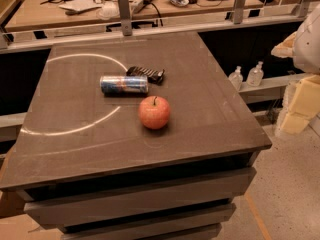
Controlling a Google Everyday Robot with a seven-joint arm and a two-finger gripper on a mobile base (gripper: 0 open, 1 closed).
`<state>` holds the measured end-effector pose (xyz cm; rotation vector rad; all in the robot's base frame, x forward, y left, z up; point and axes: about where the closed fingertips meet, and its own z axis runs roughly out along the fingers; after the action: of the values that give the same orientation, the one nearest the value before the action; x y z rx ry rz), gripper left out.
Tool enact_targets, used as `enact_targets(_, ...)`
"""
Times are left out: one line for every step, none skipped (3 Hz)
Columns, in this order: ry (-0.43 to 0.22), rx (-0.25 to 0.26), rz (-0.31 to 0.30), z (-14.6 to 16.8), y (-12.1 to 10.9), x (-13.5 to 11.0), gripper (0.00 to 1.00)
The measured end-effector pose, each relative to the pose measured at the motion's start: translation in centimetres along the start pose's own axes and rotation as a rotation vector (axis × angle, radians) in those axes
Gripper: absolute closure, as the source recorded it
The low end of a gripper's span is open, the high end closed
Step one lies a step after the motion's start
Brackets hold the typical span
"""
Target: Place redbull can upright
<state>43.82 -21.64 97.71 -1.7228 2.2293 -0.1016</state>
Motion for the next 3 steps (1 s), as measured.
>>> enact_targets(-0.001,0.002,0.000,0.0,0.0,0.0,0.00)
enact_targets(-0.075,0.021,-0.013,0.3,-2.0,-2.8,0.00)
enact_targets(-0.132,0.026,0.001,0.8,-3.3,-4.5,0.00)
